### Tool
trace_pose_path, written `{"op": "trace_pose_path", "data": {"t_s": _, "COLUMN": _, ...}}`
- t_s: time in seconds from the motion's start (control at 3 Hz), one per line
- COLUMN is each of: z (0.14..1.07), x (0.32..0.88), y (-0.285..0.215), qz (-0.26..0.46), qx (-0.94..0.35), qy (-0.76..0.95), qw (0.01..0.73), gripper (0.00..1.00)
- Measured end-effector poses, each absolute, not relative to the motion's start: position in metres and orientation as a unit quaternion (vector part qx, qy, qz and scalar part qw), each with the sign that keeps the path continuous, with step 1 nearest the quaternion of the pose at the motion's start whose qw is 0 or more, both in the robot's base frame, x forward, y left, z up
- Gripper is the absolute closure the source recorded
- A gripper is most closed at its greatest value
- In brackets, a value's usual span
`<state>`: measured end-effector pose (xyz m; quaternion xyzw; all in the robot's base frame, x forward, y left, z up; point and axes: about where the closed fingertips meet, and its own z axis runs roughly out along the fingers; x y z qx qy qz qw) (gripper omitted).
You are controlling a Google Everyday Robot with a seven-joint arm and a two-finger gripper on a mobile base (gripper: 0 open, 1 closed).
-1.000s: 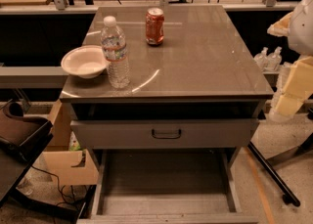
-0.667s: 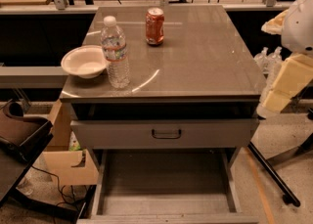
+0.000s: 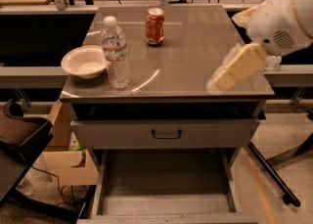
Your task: Place water bottle into middle drawer
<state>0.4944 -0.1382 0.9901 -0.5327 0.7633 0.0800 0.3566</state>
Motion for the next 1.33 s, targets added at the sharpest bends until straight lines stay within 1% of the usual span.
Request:
{"op": "trace_pose_path", "data": {"t_s": 0.33, "z": 0.98, "x": 0.513, "y": -0.1, "qz": 0.143, "qx": -0.513, "qy": 0.725, "qw": 0.437, "gripper": 0.0}}
{"op": "trace_pose_path", "data": {"t_s": 0.67, "z": 0.986, "x": 0.53, "y": -0.068, "qz": 0.188, "qx": -0.501, "qy": 0.674, "qw": 0.51, "gripper": 0.0}}
{"op": "trace_pose_path", "data": {"t_s": 1.0, "z": 0.999, "x": 0.527, "y": -0.047, "qz": 0.203, "qx": -0.509, "qy": 0.646, "qw": 0.531, "gripper": 0.0}}
{"op": "trace_pose_path", "data": {"t_s": 1.33, "z": 0.997, "x": 0.528, "y": -0.049, "qz": 0.2, "qx": -0.509, "qy": 0.649, "qw": 0.529, "gripper": 0.0}}
